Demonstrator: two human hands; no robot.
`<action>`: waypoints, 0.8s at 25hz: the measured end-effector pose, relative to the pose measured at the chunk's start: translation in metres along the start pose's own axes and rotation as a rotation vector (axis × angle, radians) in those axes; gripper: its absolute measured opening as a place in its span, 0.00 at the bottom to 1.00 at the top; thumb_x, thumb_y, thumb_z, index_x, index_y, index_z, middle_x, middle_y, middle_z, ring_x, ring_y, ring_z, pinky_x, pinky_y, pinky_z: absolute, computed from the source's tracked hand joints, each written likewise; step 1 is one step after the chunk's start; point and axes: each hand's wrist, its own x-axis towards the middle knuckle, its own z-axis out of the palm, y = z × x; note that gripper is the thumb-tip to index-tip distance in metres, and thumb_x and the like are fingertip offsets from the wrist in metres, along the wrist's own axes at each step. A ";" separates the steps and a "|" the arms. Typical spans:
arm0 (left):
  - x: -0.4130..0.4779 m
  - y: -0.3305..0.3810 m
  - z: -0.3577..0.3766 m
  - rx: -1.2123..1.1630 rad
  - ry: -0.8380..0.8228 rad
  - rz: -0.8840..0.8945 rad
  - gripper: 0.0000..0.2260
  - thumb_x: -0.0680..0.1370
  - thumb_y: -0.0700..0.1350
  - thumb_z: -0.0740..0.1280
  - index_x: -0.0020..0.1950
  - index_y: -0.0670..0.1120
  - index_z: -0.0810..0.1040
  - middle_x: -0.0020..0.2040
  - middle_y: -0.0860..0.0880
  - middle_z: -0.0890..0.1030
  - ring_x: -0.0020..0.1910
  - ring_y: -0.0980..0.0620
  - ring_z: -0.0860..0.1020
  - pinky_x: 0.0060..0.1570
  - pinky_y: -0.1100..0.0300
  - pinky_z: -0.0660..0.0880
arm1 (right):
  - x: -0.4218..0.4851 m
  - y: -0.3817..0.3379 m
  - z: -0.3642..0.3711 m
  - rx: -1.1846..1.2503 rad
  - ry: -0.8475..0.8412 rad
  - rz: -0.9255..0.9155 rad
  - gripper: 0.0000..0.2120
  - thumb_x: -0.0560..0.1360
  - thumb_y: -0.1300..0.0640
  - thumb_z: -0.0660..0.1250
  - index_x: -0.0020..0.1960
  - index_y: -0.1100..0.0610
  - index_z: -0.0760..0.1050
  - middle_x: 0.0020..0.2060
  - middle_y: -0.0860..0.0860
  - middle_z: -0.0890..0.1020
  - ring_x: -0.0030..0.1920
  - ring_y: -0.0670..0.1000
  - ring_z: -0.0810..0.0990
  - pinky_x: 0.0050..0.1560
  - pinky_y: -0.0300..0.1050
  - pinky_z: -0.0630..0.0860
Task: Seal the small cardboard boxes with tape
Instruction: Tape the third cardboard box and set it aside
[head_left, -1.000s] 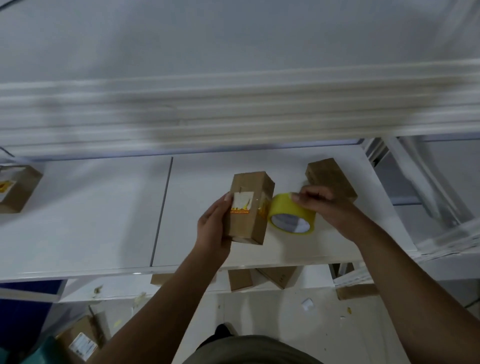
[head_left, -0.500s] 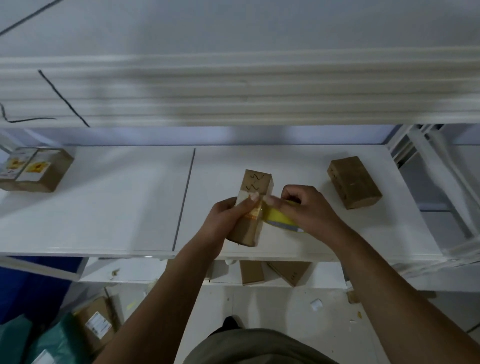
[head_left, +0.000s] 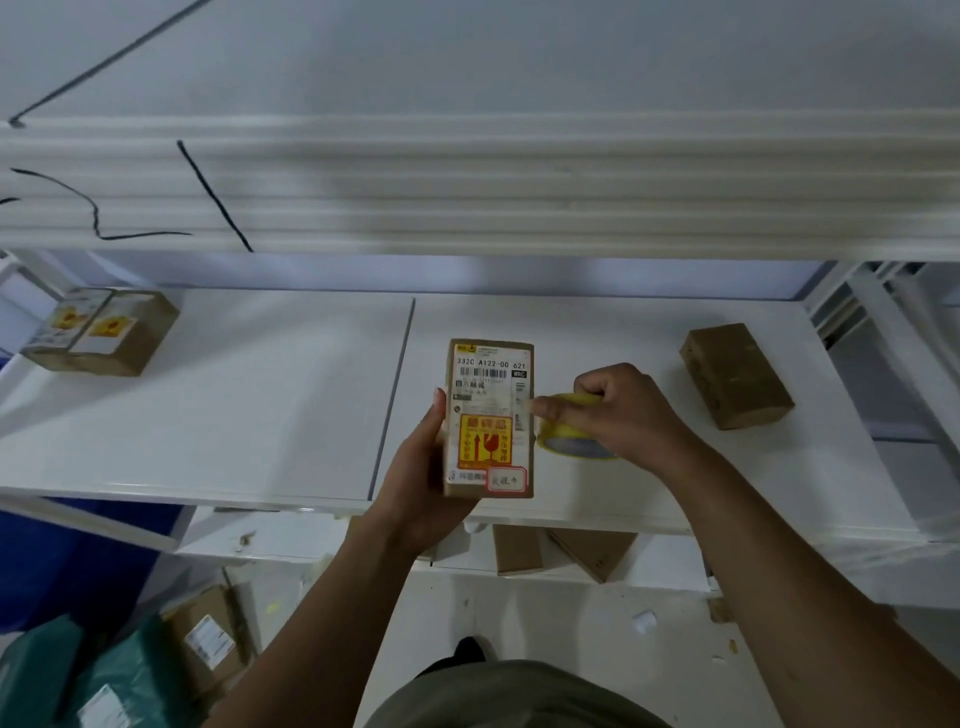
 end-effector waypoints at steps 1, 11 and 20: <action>-0.001 0.005 -0.004 0.049 0.009 -0.006 0.33 0.82 0.68 0.57 0.79 0.48 0.74 0.75 0.35 0.76 0.73 0.33 0.76 0.65 0.40 0.77 | 0.001 0.001 0.004 -0.007 0.002 0.005 0.31 0.66 0.32 0.78 0.27 0.52 0.64 0.21 0.43 0.64 0.24 0.43 0.65 0.33 0.42 0.64; -0.005 0.026 -0.027 -0.123 -0.030 0.110 0.22 0.81 0.53 0.71 0.72 0.44 0.80 0.63 0.40 0.83 0.55 0.43 0.86 0.52 0.49 0.84 | -0.008 0.000 -0.003 0.383 -0.182 -0.191 0.32 0.72 0.31 0.72 0.33 0.57 0.65 0.31 0.50 0.62 0.34 0.49 0.64 0.38 0.47 0.60; 0.005 0.013 -0.026 0.318 0.005 0.065 0.20 0.90 0.44 0.54 0.60 0.48 0.87 0.55 0.43 0.87 0.54 0.42 0.84 0.53 0.50 0.80 | 0.009 -0.022 0.025 0.108 -0.017 -0.038 0.28 0.72 0.38 0.77 0.29 0.53 0.66 0.26 0.48 0.63 0.28 0.45 0.64 0.36 0.46 0.61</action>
